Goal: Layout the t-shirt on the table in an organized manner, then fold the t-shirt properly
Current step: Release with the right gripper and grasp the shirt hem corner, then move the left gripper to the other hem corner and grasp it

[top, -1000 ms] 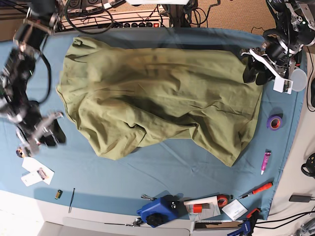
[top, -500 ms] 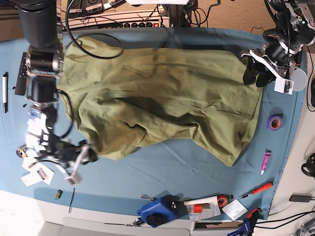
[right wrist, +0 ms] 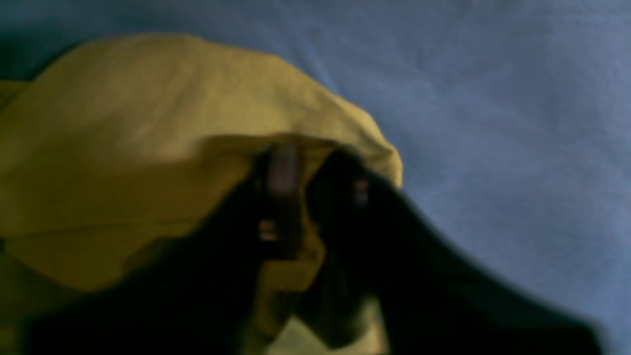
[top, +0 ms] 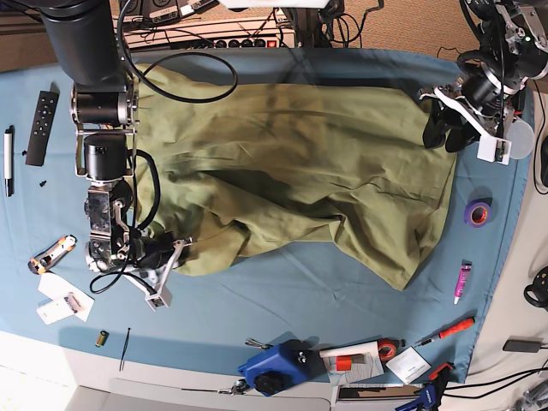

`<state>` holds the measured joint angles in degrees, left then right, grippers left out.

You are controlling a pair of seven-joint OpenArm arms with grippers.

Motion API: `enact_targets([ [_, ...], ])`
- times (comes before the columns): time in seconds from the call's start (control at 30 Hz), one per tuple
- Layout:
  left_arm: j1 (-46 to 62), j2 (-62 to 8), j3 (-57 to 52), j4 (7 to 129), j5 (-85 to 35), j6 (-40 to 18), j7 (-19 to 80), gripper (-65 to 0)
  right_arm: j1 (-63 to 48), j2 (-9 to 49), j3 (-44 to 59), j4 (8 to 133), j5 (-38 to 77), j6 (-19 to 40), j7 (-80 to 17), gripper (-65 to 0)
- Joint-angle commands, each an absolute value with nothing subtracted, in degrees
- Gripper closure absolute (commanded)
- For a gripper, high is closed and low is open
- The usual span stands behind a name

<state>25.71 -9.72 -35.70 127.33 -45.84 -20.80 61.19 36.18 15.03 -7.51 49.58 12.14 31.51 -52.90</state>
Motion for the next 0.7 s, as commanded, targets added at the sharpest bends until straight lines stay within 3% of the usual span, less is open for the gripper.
enact_targets([
  [0.0, 25.7, -10.2, -35.9, 128.1, -46.7, -20.9, 59.9, -26.8, 38.1, 16.0, -7.1, 50.5, 12.0, 31.4, -51.8, 0.0],
  [0.3, 25.7, -10.2, -35.9, 128.1, -46.7, -20.9, 57.3, -26.7, 38.1, 20.0, -4.3, 54.2, 11.3, 27.9, -50.8, 0.0],
  [0.4, 24.8, -10.2, -35.8, 127.9, -46.5, -20.9, 54.3, -22.5, 38.1, 20.9, 0.1, 57.1, 11.8, 27.3, -50.9, 0.0],
  [0.67, 13.5, -10.8, -34.4, 117.7, -46.2, -24.1, 50.4, -20.2, 37.4, 20.9, 6.5, 58.2, 15.2, 27.6, -52.2, 0.0],
])
